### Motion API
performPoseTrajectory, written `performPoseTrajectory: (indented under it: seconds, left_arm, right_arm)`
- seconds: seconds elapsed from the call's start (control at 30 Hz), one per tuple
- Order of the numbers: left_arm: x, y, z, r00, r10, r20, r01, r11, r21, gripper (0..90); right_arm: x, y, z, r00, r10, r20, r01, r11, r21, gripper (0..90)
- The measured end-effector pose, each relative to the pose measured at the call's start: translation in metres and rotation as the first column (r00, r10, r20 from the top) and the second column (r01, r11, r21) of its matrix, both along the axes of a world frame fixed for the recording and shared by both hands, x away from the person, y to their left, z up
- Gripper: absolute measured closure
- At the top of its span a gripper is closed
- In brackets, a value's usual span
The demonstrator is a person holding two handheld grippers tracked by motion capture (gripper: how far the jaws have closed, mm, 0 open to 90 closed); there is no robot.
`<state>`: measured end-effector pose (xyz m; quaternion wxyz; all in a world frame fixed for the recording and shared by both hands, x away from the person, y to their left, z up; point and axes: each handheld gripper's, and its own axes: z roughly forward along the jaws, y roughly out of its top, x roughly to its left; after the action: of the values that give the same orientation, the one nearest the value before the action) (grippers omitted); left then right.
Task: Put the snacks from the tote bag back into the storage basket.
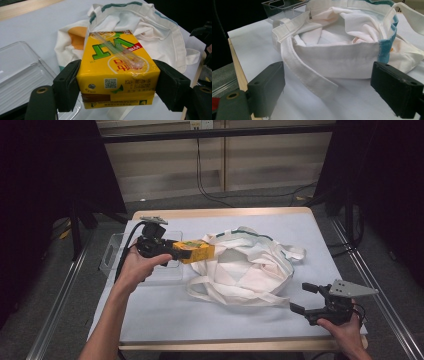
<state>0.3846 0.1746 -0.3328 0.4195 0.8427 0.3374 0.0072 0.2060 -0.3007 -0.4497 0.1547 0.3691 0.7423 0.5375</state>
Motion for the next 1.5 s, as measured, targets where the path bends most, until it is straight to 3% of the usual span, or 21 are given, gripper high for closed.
performPoseTrajectory:
  seconds: [0.27, 0.4, 0.53, 0.67, 0.87, 1.0, 1.23, 1.27, 1.33, 1.37, 1.5]
  left_arm:
    - [0.006, 0.018, 0.013, 0.9989, 0.044, -0.014, -0.044, 0.9983, 0.038, 27.6]
    - [0.008, 0.026, 0.015, 0.9971, 0.074, -0.019, -0.073, 0.9953, 0.064, 27.6]
    - [0.012, 0.031, 0.019, 0.994, 0.107, -0.025, -0.105, 0.9923, 0.066, 27.7]
    - [0.019, 0.04, 0.023, 0.9888, 0.145, -0.035, -0.141, 0.9854, 0.096, 27.7]
    - [0.029, 0.05, 0.026, 0.9835, 0.174, -0.05, -0.169, 0.9814, 0.091, 27.7]
    - [0.034, 0.053, 0.027, 0.9827, 0.175, -0.06, -0.166, 0.9777, 0.128, 27.7]
    - [0.043, 0.064, 0.026, 0.9693, 0.227, -0.094, -0.21, 0.9633, 0.168, 27.7]
    - [0.043, 0.062, 0.026, 0.9636, 0.251, -0.094, -0.234, 0.9589, 0.161, 27.7]
    - [0.044, 0.064, 0.028, 0.9653, 0.24, -0.103, -0.219, 0.9585, 0.183, 27.7]
    - [0.044, 0.065, 0.028, 0.9601, 0.264, -0.092, -0.241, 0.9484, 0.206, 27.7]
    - [0.046, 0.069, 0.026, 0.9551, 0.278, -0.104, -0.252, 0.9452, 0.208, 27.7]
  right_arm:
    - [0.001, 0.001, -0.001, 1.0, 0.003, -0.005, -0.003, 1.0, -0.004, 12.3]
    - [-0.001, 0.0, -0.001, 1.0, 0.006, -0.006, -0.006, 1.0, -0.003, 12.3]
    - [-0.001, -0.001, -0.001, 1.0, 0.005, -0.007, -0.005, 1.0, -0.005, 12.3]
    - [0.001, -0.001, -0.002, 0.9999, 0.007, -0.015, -0.007, 1.0, 0.001, 12.3]
    - [0.003, -0.002, -0.004, 0.9998, 0.007, -0.018, -0.007, 1.0, 0.008, 12.3]
    - [0.007, -0.002, -0.005, 0.9997, 0.008, -0.024, -0.007, 1.0, 0.017, 12.3]
    - [0.006, -0.002, -0.004, 0.9998, 0.019, -0.01, -0.019, 1.0, 0.011, 12.1]
    - [0.005, -0.003, -0.003, 0.9997, 0.019, -0.012, -0.019, 1.0, 0.012, 11.3]
    - [0.005, -0.003, -0.003, 0.9997, 0.02, -0.011, -0.02, 1.0, 0.011, 10.4]
    - [0.004, -0.004, -0.002, 0.9997, 0.024, -0.009, -0.024, 1.0, 0.016, 9.4]
    - [0.001, -0.005, 0.001, 0.9999, 0.013, 0.003, -0.013, 1.0, 0.013, 8.5]
